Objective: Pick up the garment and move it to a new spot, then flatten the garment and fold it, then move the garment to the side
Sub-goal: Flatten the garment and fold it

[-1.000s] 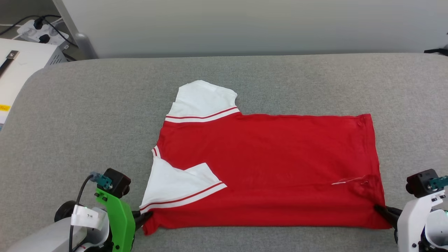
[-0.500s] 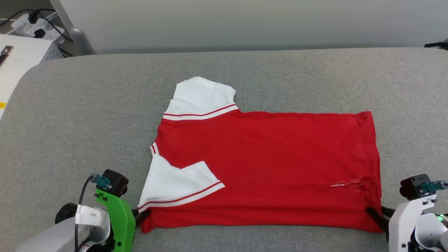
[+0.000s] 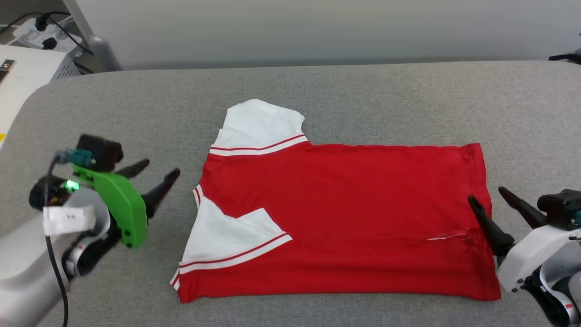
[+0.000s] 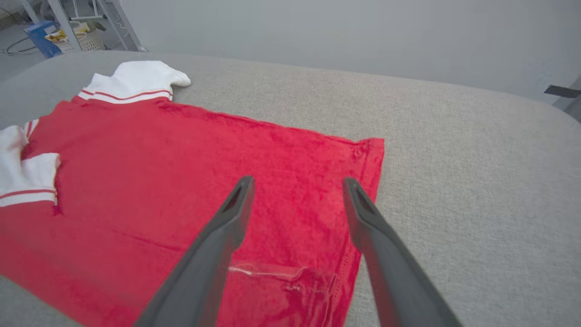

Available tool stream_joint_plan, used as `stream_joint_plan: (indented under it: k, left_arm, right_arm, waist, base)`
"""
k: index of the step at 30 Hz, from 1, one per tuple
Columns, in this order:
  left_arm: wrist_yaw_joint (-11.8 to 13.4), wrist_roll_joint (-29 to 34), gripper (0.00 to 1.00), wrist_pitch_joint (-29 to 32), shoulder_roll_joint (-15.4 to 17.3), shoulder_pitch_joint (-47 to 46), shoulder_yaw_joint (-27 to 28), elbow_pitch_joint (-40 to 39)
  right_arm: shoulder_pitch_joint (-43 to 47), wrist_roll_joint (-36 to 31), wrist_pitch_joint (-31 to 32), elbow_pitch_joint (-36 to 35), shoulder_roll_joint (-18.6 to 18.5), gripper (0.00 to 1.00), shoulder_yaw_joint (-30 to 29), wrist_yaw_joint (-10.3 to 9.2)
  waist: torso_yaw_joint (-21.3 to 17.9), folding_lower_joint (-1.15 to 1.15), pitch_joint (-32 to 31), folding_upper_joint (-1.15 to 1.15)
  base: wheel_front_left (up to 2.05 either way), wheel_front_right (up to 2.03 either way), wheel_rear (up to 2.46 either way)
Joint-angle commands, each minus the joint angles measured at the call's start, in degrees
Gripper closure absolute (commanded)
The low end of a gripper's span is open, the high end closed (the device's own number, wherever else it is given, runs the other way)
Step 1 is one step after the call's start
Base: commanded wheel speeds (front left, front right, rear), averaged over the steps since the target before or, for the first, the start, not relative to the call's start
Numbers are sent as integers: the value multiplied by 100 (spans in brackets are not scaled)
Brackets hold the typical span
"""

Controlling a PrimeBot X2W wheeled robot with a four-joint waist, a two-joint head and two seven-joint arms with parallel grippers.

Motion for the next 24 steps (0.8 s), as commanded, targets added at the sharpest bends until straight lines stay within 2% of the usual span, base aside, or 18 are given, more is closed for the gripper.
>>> stream_joint_plan:
  k: [1, 6, 12, 16, 17, 24]
  left_arm:
    - [41, 53, 0, -33, -5, -232, 79, 50]
    - [-28, 134, 0, 89, -112, -1005, 340, 349]
    - [-124, 435, 0, 686, -244, -2144, 399, 838]
    - [-192, 333, 0, 1378, -438, -2815, 434, 1078]
    - [-246, 320, 0, 1715, -506, -3111, 408, 1187]
    - [-519, -36, 0, 3263, -715, -3846, 191, 1642]
  right_arm:
    - [-69, -187, -181, -123, 147, 0, -129, -4]
    - [-82, -761, -641, -549, 700, 0, -593, -4]
    - [-51, -1203, -774, -1018, 1173, 0, -534, -4]
    - [-82, -1343, -838, -1215, 1389, 0, -466, -4]
    - [-124, -1428, -844, -1276, 1429, 0, -413, -4]
    - [-378, -1600, -902, -1438, 1478, 0, -200, -4]
  waist:
    - [-71, 0, 97, 0]
    - [-232, 0, 402, 0]
    - [-493, 0, 956, 0]
    - [-643, 0, 1403, 0]
    - [-710, 0, 1604, 0]
    - [-956, 0, 2143, 0]
  base:
    - [0, 0, 0]
    - [0, 0, 0]
    - [0, 0, 0]
    - [0, 0, 0]
    - [0, 0, 0]
    - [0, 0, 0]
